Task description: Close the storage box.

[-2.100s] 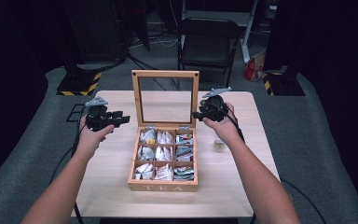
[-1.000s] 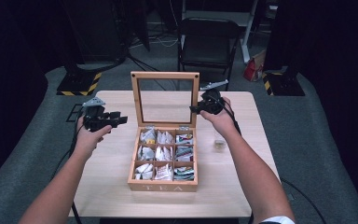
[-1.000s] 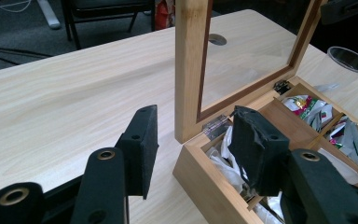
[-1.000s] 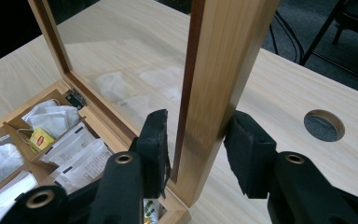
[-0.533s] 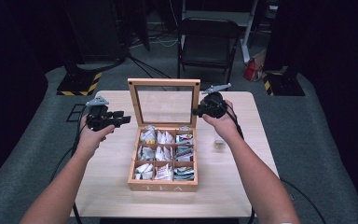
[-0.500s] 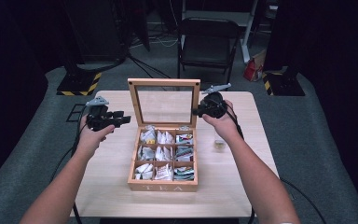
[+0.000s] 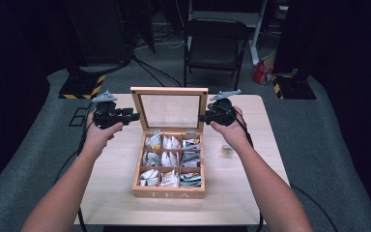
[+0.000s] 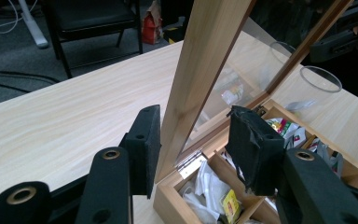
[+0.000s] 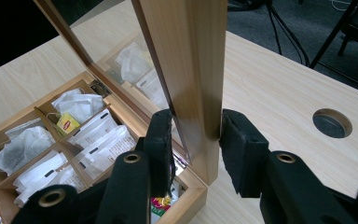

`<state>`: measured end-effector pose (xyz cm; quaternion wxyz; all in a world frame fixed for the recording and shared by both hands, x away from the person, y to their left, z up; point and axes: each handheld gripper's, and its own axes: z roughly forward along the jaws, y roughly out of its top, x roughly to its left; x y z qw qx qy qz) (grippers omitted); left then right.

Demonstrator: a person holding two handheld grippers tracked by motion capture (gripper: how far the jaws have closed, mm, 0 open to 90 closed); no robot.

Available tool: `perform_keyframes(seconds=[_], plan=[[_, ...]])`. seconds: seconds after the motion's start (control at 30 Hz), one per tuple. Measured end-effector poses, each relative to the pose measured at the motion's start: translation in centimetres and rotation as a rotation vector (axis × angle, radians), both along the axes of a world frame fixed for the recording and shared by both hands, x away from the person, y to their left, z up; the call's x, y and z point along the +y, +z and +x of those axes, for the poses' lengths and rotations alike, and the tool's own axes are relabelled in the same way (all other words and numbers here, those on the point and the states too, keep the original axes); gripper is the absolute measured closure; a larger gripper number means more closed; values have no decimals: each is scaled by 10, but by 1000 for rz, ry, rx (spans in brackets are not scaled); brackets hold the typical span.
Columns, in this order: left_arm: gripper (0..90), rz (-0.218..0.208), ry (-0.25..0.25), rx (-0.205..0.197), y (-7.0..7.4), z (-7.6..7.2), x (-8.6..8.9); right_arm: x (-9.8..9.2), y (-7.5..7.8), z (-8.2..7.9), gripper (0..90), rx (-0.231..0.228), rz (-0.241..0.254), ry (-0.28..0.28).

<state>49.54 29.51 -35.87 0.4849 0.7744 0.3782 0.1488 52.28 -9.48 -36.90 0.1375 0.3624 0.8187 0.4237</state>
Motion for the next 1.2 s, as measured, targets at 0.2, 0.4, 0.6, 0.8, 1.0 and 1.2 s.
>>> perform_keyframes(seconds=[0.2, 0.4, 0.6, 0.8, 1.0, 1.2], plan=[[564, -4, -18, -18, 9, -1, -5, -1, -1, -3, 636, -5, 13, -3], [602, -4, -29, -27, 16, -5, -6, -2, -5, -9, 626, -9, 36, -5], [600, -5, -41, -31, 17, -14, -6, -3, -6, -17, 618, -13, 22, 20], [598, -10, -49, -29, 16, -23, -5, -4, -8, -25, 611, -13, 22, 24], [590, -42, -56, -24, 18, -29, -3, -5, -9, -32, 586, -17, 20, 30], [591, -43, -59, -32, 24, -39, -2, -6, -8, -39, 576, -23, 15, 33]])
